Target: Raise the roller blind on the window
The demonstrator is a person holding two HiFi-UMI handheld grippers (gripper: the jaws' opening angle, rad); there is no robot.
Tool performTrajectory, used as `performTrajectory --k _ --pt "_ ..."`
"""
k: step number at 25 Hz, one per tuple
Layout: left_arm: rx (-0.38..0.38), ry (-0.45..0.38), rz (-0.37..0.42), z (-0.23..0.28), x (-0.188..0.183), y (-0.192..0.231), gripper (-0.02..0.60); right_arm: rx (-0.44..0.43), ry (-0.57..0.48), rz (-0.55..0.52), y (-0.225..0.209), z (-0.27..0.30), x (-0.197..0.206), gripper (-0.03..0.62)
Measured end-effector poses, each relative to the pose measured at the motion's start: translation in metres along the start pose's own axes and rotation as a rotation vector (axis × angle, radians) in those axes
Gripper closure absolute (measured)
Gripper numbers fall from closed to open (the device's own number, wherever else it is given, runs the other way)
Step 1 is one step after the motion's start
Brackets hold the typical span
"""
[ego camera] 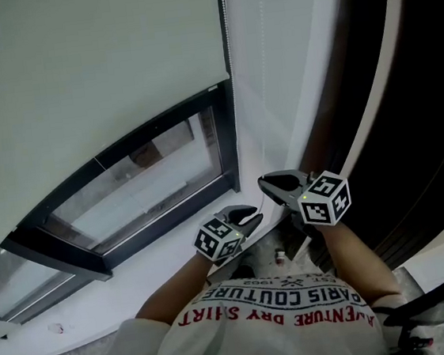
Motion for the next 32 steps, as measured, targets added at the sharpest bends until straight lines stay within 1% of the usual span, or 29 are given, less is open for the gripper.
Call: performTrajectory --k 3,5,9,12,15,16,19,22,25,30,32 --pt "-0.015 -0.068 -0.009 -0.019 -0.022 0.004 0.491 0.0 0.004 -0.005 -0.001 0.001 0.002 0.588" --pt "-0.019 -0.123 -0.013 -0.033 -0.045 0.004 0.491 -0.003 0.006 -0.005 0.0 0.003 0.002 0.588" --pt "-0.021 -0.254 0.003 -0.065 -0.111 0.01 0.491 -0.017 0.01 -0.004 0.005 0.008 0.002 0.588" --pt "-0.015 -0.34 0.052 -0.086 -0.168 0.014 0.491 -0.028 0.018 -0.01 0.007 0.011 0.002 0.588" --pt "-0.016 -0.391 0.123 -0.097 -0.217 0.016 0.483 -0.034 0.021 -0.012 0.009 0.014 0.002 0.588" --pt "-0.014 -0.401 0.14 -0.099 -0.23 0.016 0.471 -0.037 0.021 -0.012 0.01 0.014 0.003 0.588" --pt "0.023 -0.434 0.167 -0.1 -0.264 0.01 0.471 -0.039 0.023 -0.011 0.011 0.016 0.004 0.588" --pt "0.059 -0.445 0.184 -0.099 -0.286 0.0 0.471 -0.036 0.028 -0.011 0.01 0.017 0.004 0.588" --pt "0.058 -0.424 0.2 -0.093 -0.296 -0.003 0.471 -0.036 0.031 -0.011 0.01 0.017 0.005 0.588" --pt "0.056 -0.388 0.201 -0.086 -0.3 -0.003 0.474 -0.041 0.033 -0.012 0.012 0.015 0.005 0.588" --pt "0.052 -0.375 0.201 -0.085 -0.302 -0.002 0.545 -0.04 0.033 -0.012 0.012 0.014 0.005 0.588"
Point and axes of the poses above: the fingertips, and each gripper's own axes: z forward along the fingers, y to its left, x out of its underside, the point moved 2 cm from there along -z, backward along the fingers, and after that the axes turned 1 degree about -x, right-handed, at the moved point
